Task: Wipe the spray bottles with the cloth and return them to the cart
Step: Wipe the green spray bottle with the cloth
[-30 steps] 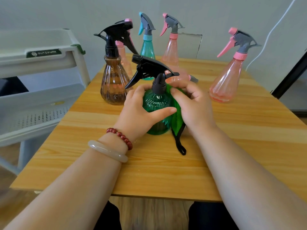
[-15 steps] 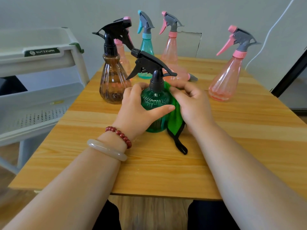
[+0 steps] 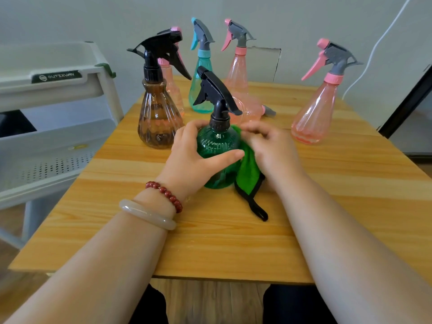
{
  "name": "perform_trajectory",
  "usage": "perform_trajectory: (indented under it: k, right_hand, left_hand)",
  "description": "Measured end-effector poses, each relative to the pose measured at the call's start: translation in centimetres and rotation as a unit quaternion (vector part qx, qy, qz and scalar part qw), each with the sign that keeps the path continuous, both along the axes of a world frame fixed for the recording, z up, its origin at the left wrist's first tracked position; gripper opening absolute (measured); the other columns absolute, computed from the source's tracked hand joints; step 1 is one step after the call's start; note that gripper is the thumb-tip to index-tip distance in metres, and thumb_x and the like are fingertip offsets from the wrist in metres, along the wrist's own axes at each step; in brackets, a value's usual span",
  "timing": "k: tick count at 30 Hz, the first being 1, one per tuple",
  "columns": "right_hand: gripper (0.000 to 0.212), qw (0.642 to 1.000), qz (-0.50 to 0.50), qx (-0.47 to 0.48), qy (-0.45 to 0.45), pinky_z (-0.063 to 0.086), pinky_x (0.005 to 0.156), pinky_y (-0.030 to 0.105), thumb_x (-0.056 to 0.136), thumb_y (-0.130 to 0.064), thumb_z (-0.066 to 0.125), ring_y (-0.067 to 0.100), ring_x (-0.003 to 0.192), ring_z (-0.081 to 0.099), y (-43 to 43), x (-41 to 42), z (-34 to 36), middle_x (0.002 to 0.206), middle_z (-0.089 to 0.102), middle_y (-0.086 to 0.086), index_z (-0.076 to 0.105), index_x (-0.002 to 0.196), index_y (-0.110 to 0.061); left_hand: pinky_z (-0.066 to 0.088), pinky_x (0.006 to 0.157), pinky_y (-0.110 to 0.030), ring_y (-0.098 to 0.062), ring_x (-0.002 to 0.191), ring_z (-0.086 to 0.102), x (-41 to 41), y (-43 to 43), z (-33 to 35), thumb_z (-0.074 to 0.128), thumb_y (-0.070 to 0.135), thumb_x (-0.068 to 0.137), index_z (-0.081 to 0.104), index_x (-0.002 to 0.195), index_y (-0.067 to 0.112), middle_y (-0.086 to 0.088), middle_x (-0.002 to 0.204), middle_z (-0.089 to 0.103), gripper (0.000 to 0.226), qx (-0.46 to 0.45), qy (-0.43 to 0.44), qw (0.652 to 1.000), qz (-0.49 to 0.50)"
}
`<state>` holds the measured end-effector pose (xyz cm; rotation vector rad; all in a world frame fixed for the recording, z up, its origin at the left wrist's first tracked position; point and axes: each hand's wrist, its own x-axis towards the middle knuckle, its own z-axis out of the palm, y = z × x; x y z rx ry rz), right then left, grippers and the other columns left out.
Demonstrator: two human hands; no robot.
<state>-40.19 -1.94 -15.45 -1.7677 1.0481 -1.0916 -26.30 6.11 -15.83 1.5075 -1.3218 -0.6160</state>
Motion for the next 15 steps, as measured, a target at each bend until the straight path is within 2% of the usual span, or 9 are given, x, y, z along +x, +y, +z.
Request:
perform_trajectory:
  k: [1,2,3,5,7,9,12,15]
  right_hand:
    - [0.021,0.997,-0.004,0.016,0.069,0.055,0.083,0.036,0.093,-0.016,0.062,0.018,0.091,0.068,-0.04,-0.02,-0.19,0.085,0.070,-0.012,0.072,0.084,-0.032]
    - [0.021,0.995,-0.008,0.029,0.098,0.055,0.081,0.036,0.093,-0.016,0.061,0.020,0.090,0.068,0.03,0.04,-0.32,0.085,0.069,-0.011,0.072,0.083,-0.031]
    - [0.023,0.996,-0.013,0.027,0.088,0.055,0.082,0.037,0.092,-0.015,0.062,0.020,0.091,0.068,0.04,0.12,-0.36,0.084,0.069,-0.012,0.072,0.081,-0.032]
    - [0.031,0.999,-0.004,0.014,-0.048,0.056,0.088,0.041,0.091,-0.012,0.065,0.019,0.091,0.069,0.25,0.20,-0.08,0.082,0.071,-0.012,0.073,0.075,-0.037]
    - [0.032,0.990,0.029,-0.016,-0.140,0.055,0.090,0.036,0.090,-0.008,0.066,0.014,0.094,0.069,0.35,0.21,0.21,0.086,0.073,-0.013,0.074,0.079,-0.038]
    - [0.030,0.989,0.051,-0.044,-0.128,0.053,0.089,0.030,0.091,-0.010,0.066,0.010,0.097,0.068,0.48,0.36,0.18,0.090,0.074,-0.015,0.073,0.083,-0.039]
    - [0.024,0.994,0.016,-0.009,-0.112,0.055,0.086,0.036,0.090,-0.013,0.067,0.017,0.094,0.069,0.12,0.37,-0.18,0.089,0.074,-0.008,0.073,0.083,-0.036]
    - [0.020,1.000,-0.003,0.012,-0.012,0.056,0.084,0.041,0.092,-0.018,0.066,0.019,0.090,0.069,-0.41,-0.11,-0.36,0.089,0.074,-0.008,0.073,0.084,-0.034]
  left_hand:
    - [0.041,0.106,-0.030,-0.008,0.117,0.045,-0.08,0.06,0.12,0.072,0.068,0.052,0.040,0.116,0.043,0.009,0.127,0.039,0.076,0.007,-0.017,1.000,0.014]
    - [0.041,0.104,-0.028,-0.008,0.115,0.044,-0.09,0.13,0.26,0.069,0.067,0.051,0.041,0.118,0.042,0.009,0.125,0.037,0.078,0.009,-0.023,0.999,0.022]
    - [0.042,0.102,-0.027,-0.007,0.113,0.045,-0.06,0.20,0.35,0.070,0.065,0.053,0.041,0.119,0.041,0.011,0.122,0.038,0.075,0.008,-0.023,0.999,0.024]
    - [0.047,0.099,-0.029,-0.005,0.111,0.051,0.16,0.27,0.29,0.078,0.055,0.064,0.043,0.119,0.042,0.015,0.119,0.046,0.067,-0.005,-0.009,1.000,0.013]
    - [0.054,0.094,-0.034,-0.005,0.108,0.060,0.38,0.17,0.06,0.082,0.040,0.072,0.044,0.125,0.038,0.013,0.118,0.056,0.065,-0.016,0.025,1.000,0.000]
    - [0.056,0.092,-0.035,-0.004,0.104,0.063,0.44,-0.03,-0.18,0.080,0.029,0.078,0.045,0.125,0.034,0.011,0.115,0.060,0.059,-0.019,0.057,0.998,-0.007]
    - [0.057,0.091,-0.037,-0.004,0.101,0.065,0.23,-0.18,-0.16,0.078,0.022,0.081,0.044,0.112,0.040,0.011,0.112,0.063,0.050,-0.019,0.081,0.996,-0.018]
    - [0.053,0.097,-0.036,-0.004,0.107,0.061,0.09,0.05,-0.07,0.084,0.045,0.066,0.041,0.104,0.046,0.012,0.116,0.060,0.057,-0.020,0.053,0.998,-0.017]
